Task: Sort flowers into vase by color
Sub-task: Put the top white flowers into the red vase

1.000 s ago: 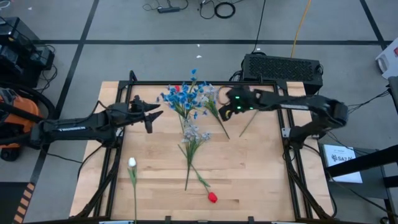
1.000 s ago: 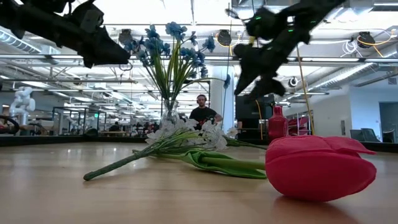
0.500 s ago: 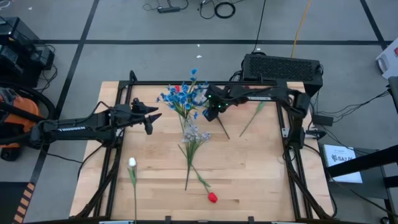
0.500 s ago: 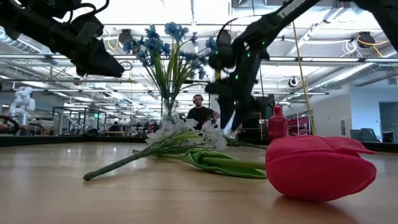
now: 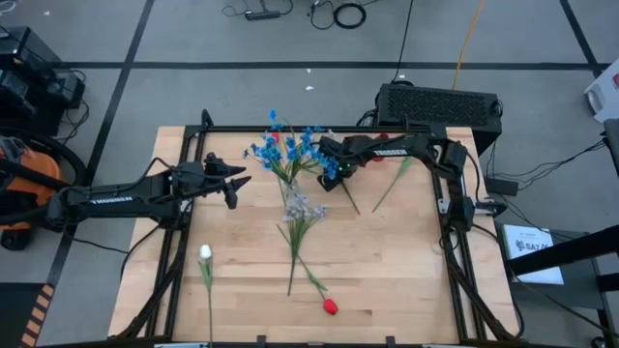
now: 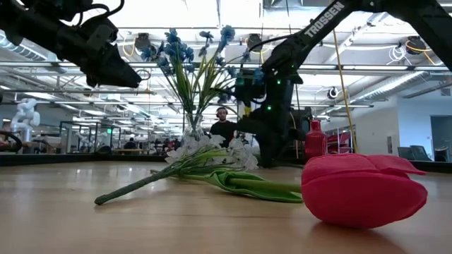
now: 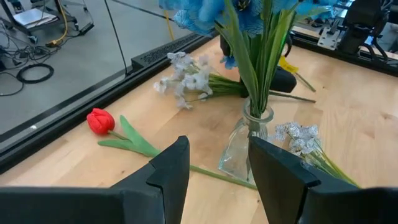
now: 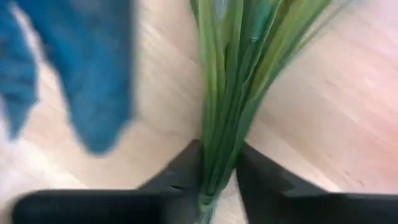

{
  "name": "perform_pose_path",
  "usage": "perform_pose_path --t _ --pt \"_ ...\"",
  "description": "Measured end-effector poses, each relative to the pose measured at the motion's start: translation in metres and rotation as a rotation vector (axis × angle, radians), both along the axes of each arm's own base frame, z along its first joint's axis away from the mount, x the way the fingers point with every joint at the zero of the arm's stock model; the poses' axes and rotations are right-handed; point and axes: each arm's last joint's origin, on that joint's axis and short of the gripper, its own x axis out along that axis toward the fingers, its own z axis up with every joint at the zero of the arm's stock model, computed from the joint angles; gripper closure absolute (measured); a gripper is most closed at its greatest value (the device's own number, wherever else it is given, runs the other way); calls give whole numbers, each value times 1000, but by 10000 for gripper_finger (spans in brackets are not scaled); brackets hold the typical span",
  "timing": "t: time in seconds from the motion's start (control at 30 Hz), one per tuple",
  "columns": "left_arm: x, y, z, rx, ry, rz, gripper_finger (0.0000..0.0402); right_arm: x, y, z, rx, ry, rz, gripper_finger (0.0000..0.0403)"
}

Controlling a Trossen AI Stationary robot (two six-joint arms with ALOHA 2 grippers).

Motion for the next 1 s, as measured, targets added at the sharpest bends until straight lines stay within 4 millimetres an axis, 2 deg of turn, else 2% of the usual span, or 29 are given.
perform_pose_path --t 0.07,0.1,0.17,0.27,0.53,0.87,1.0 --pt "0 0 0 0 0 0 230 -3 3 6 4 4 13 379" --pt "0 0 0 0 -1 0 230 -5 5 10 11 12 18 388" --pt "0 0 0 0 -1 0 230 -10 7 22 -5 10 6 386" --pt "0 0 0 0 -1 0 230 -20 10 53 -70 -9 -12 381" --pt "0 0 1 6 -7 10 230 -52 21 120 -150 -103 -52 399" --pt "0 1 1 63 20 7 230 -105 38 185 -352 -171 -127 398" --pt "0 1 1 69 23 21 230 -131 43 195 -430 -289 -139 398"
